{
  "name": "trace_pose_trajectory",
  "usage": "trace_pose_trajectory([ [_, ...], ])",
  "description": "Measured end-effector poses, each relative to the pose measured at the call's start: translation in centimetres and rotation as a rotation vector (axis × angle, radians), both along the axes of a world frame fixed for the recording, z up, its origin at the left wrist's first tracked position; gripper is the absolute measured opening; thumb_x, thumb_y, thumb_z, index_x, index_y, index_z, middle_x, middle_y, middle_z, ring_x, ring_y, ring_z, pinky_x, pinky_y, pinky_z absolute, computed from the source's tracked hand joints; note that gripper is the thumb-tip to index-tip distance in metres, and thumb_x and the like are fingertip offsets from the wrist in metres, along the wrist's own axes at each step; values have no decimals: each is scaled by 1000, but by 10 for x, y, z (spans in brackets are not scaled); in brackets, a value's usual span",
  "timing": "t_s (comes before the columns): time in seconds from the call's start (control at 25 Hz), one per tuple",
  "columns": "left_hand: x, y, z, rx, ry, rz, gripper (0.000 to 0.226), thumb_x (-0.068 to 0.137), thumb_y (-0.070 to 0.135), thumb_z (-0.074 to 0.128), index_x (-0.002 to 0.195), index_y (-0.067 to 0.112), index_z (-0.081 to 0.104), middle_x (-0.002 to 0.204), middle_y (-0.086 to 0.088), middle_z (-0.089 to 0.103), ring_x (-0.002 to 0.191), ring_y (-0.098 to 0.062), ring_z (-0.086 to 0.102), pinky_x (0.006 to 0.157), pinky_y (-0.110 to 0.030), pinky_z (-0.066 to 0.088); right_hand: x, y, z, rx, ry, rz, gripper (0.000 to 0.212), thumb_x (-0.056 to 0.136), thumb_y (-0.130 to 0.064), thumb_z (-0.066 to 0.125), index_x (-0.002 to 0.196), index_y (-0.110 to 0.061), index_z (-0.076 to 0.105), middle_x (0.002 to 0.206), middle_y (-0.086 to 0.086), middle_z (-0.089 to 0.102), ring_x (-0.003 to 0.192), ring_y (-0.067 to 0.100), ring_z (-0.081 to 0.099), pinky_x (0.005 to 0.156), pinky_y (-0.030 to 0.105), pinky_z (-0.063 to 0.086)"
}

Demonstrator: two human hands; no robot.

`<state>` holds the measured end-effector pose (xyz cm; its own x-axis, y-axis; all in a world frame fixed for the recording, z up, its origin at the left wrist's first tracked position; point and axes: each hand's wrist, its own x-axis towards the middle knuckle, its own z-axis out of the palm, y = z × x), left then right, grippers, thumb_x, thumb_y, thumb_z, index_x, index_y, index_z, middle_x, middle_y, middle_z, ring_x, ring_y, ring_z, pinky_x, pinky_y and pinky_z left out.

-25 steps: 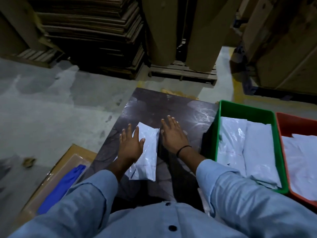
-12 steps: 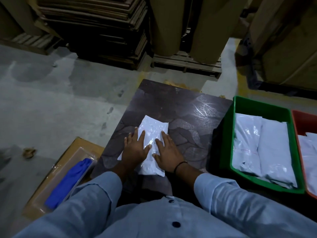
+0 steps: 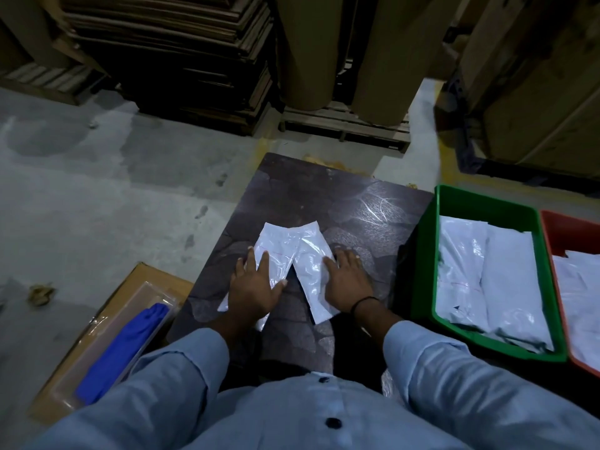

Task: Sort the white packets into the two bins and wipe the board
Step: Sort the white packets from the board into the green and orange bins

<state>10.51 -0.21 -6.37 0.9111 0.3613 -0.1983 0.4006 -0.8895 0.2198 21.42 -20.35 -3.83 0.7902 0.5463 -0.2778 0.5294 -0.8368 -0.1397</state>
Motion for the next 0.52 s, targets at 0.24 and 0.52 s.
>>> trace_pose_trajectory([
  [0.24,-6,-16,4,104,53,-16,88,80,66,53,154,22,39,157,-23,36,116,-47,51,91,-52,47,-7,2,-2,99,70,-27,84,90,-68,38,157,-24,12,164,15,9,149,40,13,119,53,22],
  [0.52,-10,-16,1,108,-24,14,69,77,35,74,142,18,57,147,-22,51,94,-43,58,70,-46,53,-25,21,-5,-55,44,82,78,93,-54,45,156,-30,6,164,17,-4,143,46,18,112,58,25],
])
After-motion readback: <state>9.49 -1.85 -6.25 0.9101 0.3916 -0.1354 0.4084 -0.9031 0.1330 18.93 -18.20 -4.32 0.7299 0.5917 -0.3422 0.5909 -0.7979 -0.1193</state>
